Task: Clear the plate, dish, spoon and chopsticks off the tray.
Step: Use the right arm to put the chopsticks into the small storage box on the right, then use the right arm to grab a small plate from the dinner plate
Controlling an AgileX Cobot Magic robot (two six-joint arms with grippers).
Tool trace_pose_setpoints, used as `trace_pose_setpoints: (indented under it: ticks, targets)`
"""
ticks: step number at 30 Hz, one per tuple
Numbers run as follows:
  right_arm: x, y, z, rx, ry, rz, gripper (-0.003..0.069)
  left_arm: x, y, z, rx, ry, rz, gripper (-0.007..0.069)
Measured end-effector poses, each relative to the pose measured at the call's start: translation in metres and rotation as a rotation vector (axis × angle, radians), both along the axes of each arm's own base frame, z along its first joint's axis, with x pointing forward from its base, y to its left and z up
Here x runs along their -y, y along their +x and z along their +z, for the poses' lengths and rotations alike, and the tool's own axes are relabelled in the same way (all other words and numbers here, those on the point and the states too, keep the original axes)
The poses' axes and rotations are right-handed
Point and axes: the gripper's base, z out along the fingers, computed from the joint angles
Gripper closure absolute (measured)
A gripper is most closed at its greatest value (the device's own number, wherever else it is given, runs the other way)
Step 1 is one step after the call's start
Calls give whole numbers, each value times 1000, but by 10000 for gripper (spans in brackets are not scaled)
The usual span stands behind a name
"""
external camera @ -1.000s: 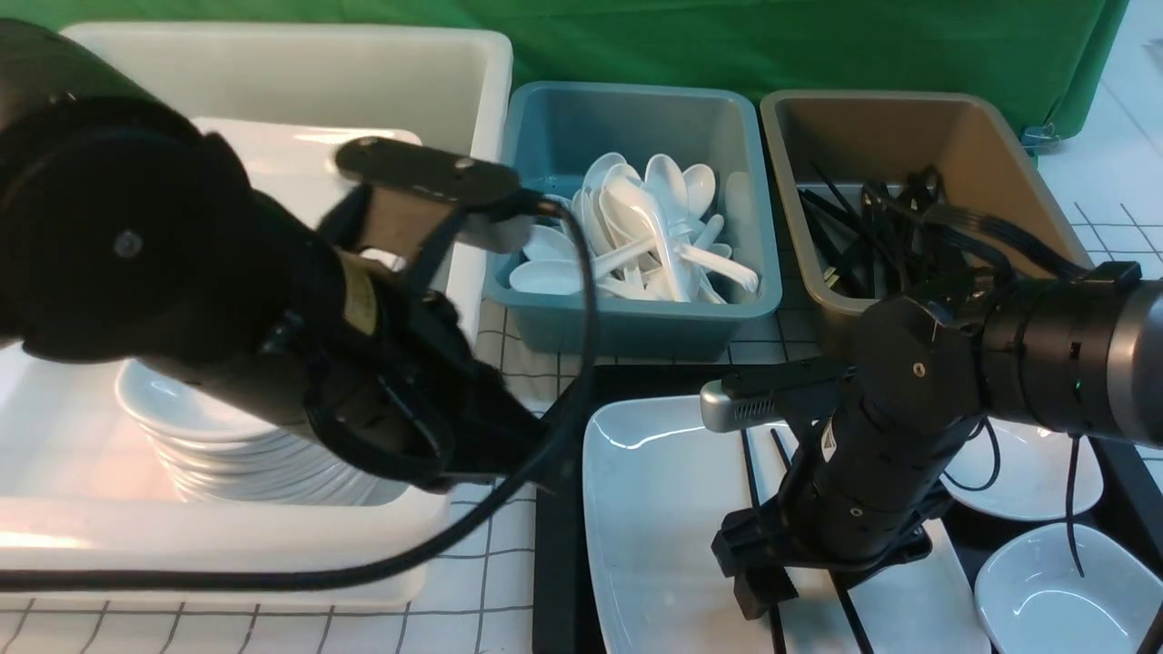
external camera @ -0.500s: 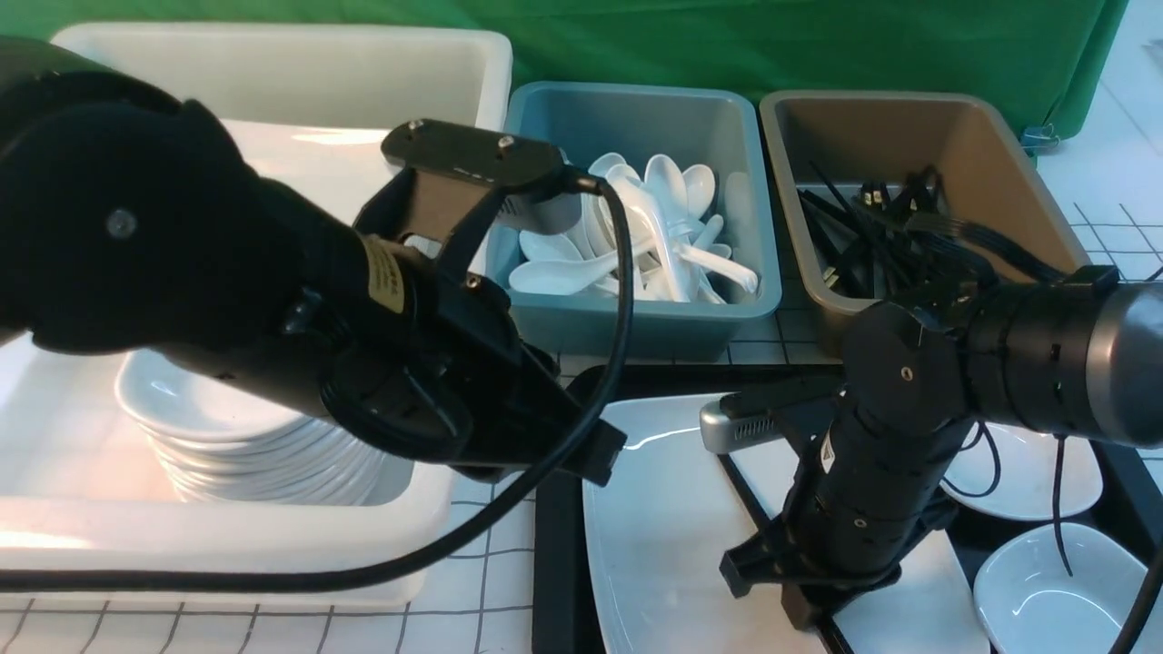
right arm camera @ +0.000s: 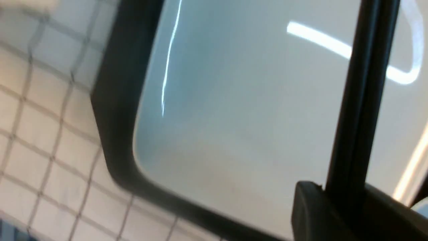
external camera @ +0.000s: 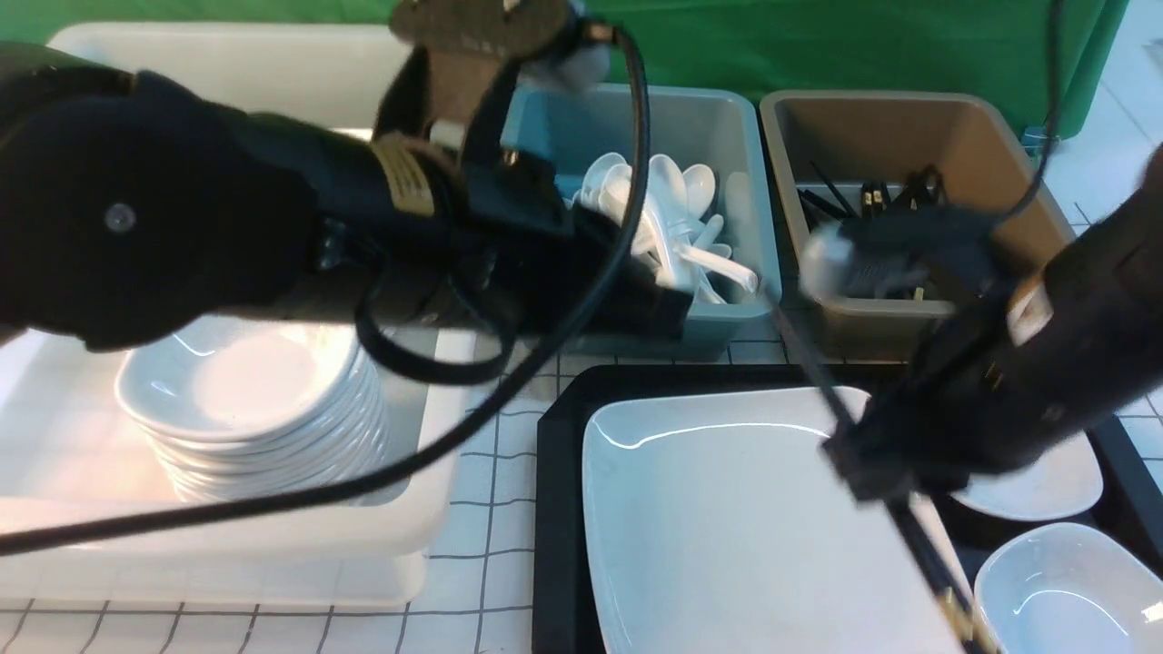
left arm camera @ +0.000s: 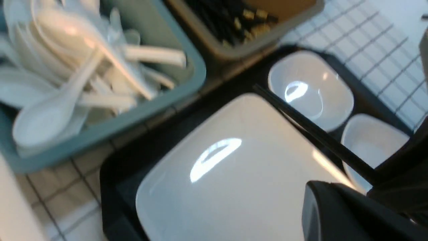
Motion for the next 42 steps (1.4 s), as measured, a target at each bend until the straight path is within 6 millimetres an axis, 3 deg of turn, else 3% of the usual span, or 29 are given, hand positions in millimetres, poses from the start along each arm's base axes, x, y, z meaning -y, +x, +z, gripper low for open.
trace_pose_setpoints:
  ticks: [6, 11, 13, 14, 15, 20, 23, 27, 29, 32, 34, 35, 37, 38, 39, 40, 41, 42]
  targets:
    - [38, 60, 45, 254, 90, -180, 538, 9, 16, 5, 148, -90, 29, 618]
    - [68, 121, 56, 449, 137, -328, 538, 22, 31, -11, 120, -47, 19, 618]
    - [78, 150, 46, 484, 137, -374, 538, 29, 34, -21, 98, -8, -1, 618]
    - [79, 153, 47, 495, 141, -379, 538, 29, 35, -21, 96, -5, -3, 618]
    - [84, 172, 32, 498, 135, -404, 538, 33, 35, -27, 81, 16, -18, 618]
    - [91, 213, -13, 499, 125, -447, 535, 41, 29, -39, 9, 75, -65, 618]
    - [89, 227, -39, 484, 118, -454, 444, 45, 20, -45, -48, 113, -103, 618]
    - [89, 232, -50, 474, 115, -457, 277, 46, 12, -50, -106, 160, -140, 618]
    - [89, 229, -49, 448, 106, -451, 236, 46, 8, -53, -140, 190, -159, 618]
    - [89, 221, -45, 390, 83, -432, 237, 45, 6, -55, -164, 207, -168, 618]
    - [90, 201, -30, 300, 22, -354, 326, 44, 4, -57, -196, 231, -179, 618]
    - [90, 198, -27, 297, 18, -347, 338, 44, 4, -57, -197, 230, -179, 618]
    - [92, 165, -7, 151, -47, -256, 546, 44, 1, -59, -240, 234, -188, 618]
    - [93, 153, -4, 88, -66, -232, 585, 44, 0, -60, -251, 233, -190, 618]
    - [94, 149, -3, 77, -70, -228, 592, 44, 0, -60, -254, 232, -191, 618]
    - [96, 128, -3, 0, -88, -209, 620, 44, -2, -60, -270, 231, -199, 618]
    - [96, 125, -4, -14, -92, -205, 622, 44, -2, -60, -273, 232, -201, 618]
    - [99, 103, -13, -77, -110, -187, 616, 44, -4, -61, -285, 235, -215, 618]
